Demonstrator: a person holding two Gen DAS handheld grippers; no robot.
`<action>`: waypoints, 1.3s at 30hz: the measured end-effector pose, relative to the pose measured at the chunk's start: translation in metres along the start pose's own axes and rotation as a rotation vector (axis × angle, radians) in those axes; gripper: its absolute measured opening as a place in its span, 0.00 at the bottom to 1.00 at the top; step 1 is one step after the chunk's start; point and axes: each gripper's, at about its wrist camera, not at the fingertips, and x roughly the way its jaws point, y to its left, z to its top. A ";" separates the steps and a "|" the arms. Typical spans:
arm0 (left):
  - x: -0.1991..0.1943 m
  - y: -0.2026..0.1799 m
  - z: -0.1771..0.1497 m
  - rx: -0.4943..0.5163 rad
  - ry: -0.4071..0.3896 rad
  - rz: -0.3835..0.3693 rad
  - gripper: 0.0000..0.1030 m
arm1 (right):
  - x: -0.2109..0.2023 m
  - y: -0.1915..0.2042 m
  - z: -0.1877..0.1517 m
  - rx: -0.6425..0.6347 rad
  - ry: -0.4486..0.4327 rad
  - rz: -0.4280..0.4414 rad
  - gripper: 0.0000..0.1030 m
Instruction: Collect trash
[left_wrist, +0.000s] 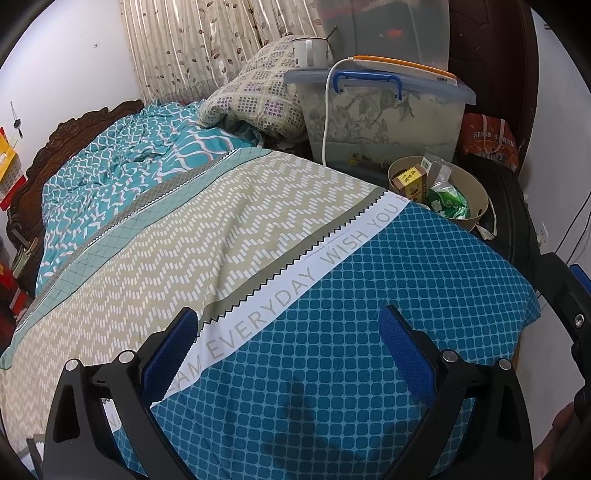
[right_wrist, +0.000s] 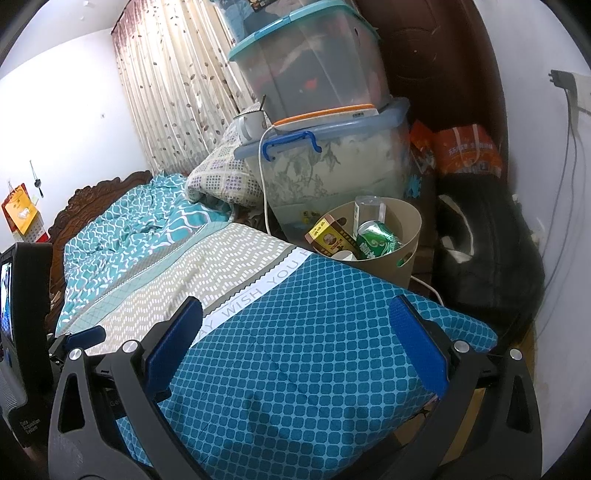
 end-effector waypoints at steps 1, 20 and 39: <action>0.000 0.000 -0.001 0.001 0.001 0.000 0.92 | 0.000 0.000 -0.001 0.001 0.000 0.000 0.97; 0.003 -0.004 -0.004 0.007 0.023 -0.015 0.92 | 0.003 -0.002 -0.003 0.004 0.008 0.002 0.97; 0.004 -0.005 -0.006 0.019 0.023 0.003 0.92 | 0.004 -0.003 -0.002 0.005 0.013 0.002 0.97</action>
